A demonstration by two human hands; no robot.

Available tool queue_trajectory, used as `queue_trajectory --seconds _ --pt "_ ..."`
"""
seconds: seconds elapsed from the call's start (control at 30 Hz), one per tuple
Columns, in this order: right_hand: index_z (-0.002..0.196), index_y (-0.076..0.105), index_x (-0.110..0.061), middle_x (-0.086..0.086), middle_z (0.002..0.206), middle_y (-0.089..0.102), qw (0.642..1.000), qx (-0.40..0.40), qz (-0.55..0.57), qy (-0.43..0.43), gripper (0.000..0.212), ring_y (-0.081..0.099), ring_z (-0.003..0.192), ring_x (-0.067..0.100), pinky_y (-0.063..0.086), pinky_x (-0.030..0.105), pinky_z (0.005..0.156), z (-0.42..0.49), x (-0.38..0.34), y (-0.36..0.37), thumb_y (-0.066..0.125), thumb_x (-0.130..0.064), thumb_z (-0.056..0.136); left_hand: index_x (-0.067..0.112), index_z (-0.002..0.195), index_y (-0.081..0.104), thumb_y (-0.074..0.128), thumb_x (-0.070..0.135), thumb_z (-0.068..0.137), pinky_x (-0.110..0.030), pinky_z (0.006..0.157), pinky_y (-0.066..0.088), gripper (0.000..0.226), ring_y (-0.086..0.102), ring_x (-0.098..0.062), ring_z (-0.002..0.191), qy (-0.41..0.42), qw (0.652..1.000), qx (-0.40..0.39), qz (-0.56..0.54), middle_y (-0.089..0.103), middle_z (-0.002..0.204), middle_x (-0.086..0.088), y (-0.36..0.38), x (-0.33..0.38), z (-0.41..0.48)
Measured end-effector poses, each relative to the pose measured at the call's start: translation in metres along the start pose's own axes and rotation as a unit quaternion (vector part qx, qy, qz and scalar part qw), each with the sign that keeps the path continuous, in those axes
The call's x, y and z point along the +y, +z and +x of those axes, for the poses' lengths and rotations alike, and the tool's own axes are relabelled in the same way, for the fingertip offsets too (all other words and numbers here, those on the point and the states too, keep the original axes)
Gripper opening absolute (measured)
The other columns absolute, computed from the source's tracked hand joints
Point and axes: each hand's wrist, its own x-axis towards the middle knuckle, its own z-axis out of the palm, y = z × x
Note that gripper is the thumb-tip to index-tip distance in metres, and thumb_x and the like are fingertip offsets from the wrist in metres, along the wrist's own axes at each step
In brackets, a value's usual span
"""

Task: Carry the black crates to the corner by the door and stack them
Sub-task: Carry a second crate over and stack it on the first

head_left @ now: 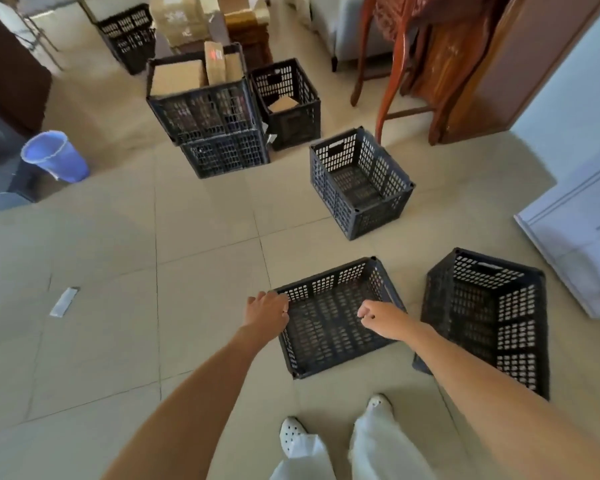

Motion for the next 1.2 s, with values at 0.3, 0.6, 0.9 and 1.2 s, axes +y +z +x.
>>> queue_trajectory --seconds 0.3,0.6,0.9,1.2 --pt "0.117 0.059 -0.020 0.000 0.121 0.061 0.993 -0.025 0.075 0.082 0.026 0.057 0.108 0.019 0.045 0.032 0.085 0.060 0.045 0.036 0.044 -0.025 0.096 0.025 0.119 0.059 0.047 0.021 0.095 -0.040 0.099 0.038 0.027 0.054 -0.025 0.119 0.044 0.995 -0.061 0.059 0.060 0.125 -0.001 0.011 -0.014 0.109" --pt "0.119 0.059 -0.016 0.002 0.124 0.062 0.984 -0.028 0.117 0.134 0.029 0.058 0.111 0.020 0.046 0.031 0.091 0.160 0.075 0.003 0.042 -0.023 0.097 0.022 0.124 0.057 0.051 0.018 0.094 -0.040 0.092 0.043 0.032 0.058 -0.026 0.111 0.086 0.989 -0.085 0.089 0.060 0.122 -0.004 -0.008 0.011 0.273" --pt "0.119 0.057 -0.014 0.005 0.121 0.063 0.971 0.018 0.174 0.163 0.031 0.059 0.108 0.022 0.048 0.041 0.094 0.263 0.072 -0.020 0.037 -0.022 0.096 0.023 0.126 0.056 0.053 0.019 0.092 -0.044 0.094 0.043 0.034 0.055 -0.029 0.116 0.126 0.984 -0.082 0.094 0.058 0.128 -0.006 0.000 0.015 0.405" --pt "0.124 0.054 -0.012 0.010 0.125 0.061 0.934 0.010 0.200 0.296 0.033 0.058 0.111 0.028 0.045 0.035 0.089 0.356 0.084 0.040 0.038 -0.019 0.096 0.020 0.133 0.049 0.055 0.020 0.093 -0.045 0.091 0.046 0.040 0.050 -0.030 0.120 0.176 0.967 -0.162 0.086 0.048 0.138 -0.007 0.067 -0.016 0.513"
